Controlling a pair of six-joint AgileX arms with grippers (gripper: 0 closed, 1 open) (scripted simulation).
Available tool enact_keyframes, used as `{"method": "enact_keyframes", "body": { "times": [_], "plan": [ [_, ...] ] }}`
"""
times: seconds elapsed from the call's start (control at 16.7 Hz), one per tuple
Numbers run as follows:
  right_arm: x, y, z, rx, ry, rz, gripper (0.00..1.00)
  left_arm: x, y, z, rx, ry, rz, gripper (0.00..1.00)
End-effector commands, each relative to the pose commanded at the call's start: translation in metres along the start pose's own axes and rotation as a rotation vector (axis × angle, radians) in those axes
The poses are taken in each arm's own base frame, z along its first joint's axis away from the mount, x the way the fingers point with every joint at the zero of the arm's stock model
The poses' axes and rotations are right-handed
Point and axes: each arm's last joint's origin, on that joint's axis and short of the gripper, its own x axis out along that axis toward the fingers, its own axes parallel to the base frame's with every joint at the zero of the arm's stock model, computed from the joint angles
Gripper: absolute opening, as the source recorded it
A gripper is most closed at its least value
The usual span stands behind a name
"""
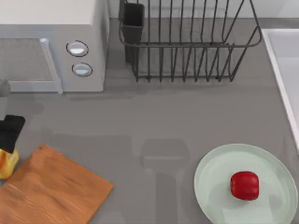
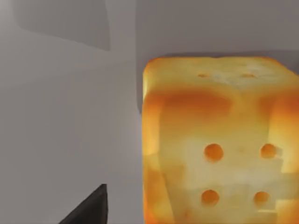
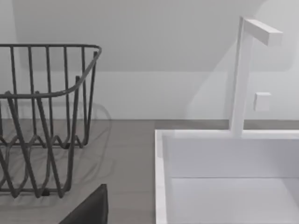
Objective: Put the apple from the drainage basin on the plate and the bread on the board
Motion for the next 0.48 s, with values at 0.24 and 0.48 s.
{"method": "enact_keyframes", "body": {
  "times": [0.24,0.48],
  "plan": [
    [0.000,0.000,0.000,0.000,0.000,0.000,1.00,0.020,0.001,0.001,-0.005,0.005,0.000,1.00],
    [0.000,0.000,0.000,0.000,0.000,0.000,1.00,0.059,0.002,0.002,-0.005,-0.005,0.002,1.00]
  ]
}}
